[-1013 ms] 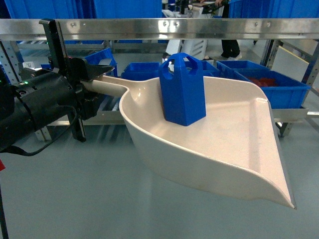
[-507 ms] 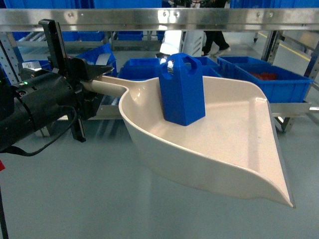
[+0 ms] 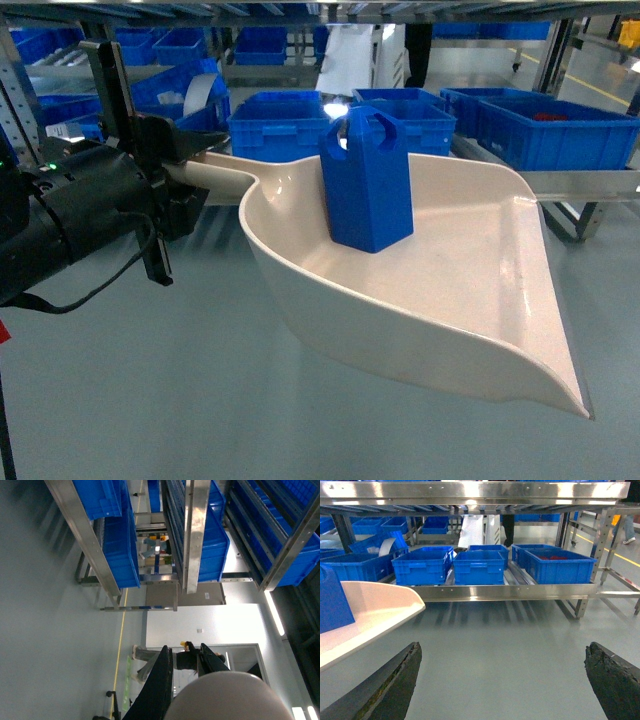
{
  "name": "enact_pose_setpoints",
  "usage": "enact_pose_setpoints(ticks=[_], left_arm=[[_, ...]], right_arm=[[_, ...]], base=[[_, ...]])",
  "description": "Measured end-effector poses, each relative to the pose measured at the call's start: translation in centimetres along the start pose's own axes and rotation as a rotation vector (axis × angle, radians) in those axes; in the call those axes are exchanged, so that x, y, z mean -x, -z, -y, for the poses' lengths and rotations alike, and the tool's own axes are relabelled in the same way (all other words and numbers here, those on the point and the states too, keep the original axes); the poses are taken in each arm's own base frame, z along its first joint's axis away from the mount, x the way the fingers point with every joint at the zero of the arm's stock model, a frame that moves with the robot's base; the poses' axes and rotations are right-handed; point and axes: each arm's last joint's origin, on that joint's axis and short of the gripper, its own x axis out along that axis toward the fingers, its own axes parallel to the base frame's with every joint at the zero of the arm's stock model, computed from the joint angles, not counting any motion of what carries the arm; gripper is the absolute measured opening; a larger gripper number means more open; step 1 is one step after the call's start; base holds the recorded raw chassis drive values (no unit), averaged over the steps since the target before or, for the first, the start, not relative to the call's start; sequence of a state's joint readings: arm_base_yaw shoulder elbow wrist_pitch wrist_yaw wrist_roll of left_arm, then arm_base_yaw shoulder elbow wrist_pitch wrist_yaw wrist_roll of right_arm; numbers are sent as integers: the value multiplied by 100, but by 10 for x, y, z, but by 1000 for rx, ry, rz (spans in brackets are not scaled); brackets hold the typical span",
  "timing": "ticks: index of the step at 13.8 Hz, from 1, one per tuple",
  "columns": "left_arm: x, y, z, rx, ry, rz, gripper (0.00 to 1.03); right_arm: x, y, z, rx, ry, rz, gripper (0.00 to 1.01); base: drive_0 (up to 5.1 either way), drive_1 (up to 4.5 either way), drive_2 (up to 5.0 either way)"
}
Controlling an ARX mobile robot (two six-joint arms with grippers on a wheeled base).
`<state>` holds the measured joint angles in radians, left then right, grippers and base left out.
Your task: Place part in tray to right shelf
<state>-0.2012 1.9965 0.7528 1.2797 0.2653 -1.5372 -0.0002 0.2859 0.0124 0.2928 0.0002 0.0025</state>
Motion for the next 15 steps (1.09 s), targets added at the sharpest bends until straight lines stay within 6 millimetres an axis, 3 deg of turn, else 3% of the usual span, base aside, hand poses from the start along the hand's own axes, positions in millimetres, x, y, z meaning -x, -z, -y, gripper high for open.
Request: enact_pose_setpoints(ticks=[15], left_arm=[[0, 0, 0, 0, -3, 0, 12]], right_arm=[[0, 0, 0, 0, 0, -1, 98]], base=[[0, 0, 0]])
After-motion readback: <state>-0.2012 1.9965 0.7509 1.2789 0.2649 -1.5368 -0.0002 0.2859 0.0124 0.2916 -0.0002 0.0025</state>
